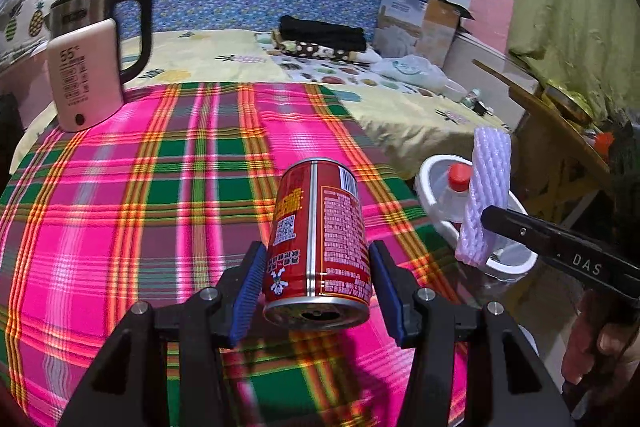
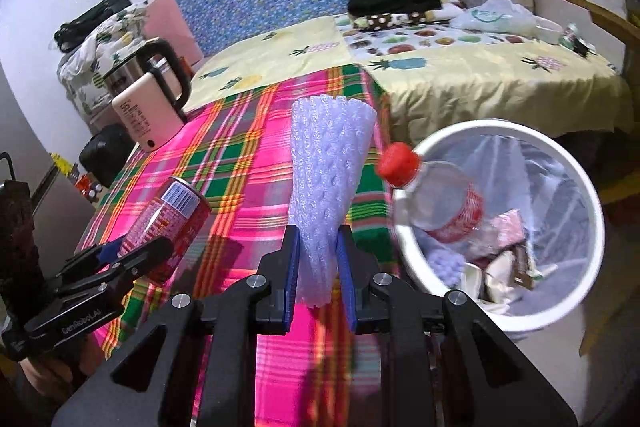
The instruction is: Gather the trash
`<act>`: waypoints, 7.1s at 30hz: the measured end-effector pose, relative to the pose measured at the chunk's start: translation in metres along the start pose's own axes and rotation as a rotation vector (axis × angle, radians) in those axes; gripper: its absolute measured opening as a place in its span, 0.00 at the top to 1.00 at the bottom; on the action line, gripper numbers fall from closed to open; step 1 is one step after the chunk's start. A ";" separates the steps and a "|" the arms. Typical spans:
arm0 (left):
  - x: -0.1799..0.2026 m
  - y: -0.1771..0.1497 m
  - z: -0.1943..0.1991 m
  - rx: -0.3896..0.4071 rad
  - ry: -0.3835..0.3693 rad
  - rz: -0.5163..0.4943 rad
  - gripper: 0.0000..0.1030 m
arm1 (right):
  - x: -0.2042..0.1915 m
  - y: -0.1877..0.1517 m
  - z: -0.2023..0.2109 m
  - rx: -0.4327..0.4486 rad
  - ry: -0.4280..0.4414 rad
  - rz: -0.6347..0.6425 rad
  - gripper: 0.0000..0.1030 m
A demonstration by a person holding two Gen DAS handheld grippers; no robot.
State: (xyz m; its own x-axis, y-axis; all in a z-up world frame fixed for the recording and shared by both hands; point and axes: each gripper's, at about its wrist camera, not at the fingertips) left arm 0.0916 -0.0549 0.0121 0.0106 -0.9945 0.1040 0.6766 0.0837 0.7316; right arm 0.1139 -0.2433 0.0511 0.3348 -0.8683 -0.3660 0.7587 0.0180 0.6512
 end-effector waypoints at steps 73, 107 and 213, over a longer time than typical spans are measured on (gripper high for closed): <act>0.160 0.028 -0.068 -0.088 -0.264 -0.222 0.46 | 0.110 -0.019 0.050 0.034 -0.202 -0.178 0.48; 0.075 -0.019 0.032 0.028 -0.067 -0.146 0.45 | 0.013 -0.047 0.078 0.081 -0.166 0.030 0.48; 0.057 -0.042 0.063 0.047 0.010 -0.136 0.45 | -0.007 -0.058 0.084 0.087 -0.150 0.061 0.48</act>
State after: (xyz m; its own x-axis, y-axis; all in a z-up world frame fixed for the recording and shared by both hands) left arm 0.0178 -0.1112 0.0299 -0.0717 -0.9974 -0.0046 0.6367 -0.0493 0.7695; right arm 0.0207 -0.2802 0.0712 0.2866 -0.9313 -0.2247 0.6857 0.0356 0.7270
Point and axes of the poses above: each gripper's, at about its wrist camera, not at the fingertips, and z roughly against the way its jaws point, x to its right, y to its top, and after that the axes turned 10 degrees about y, right-handed
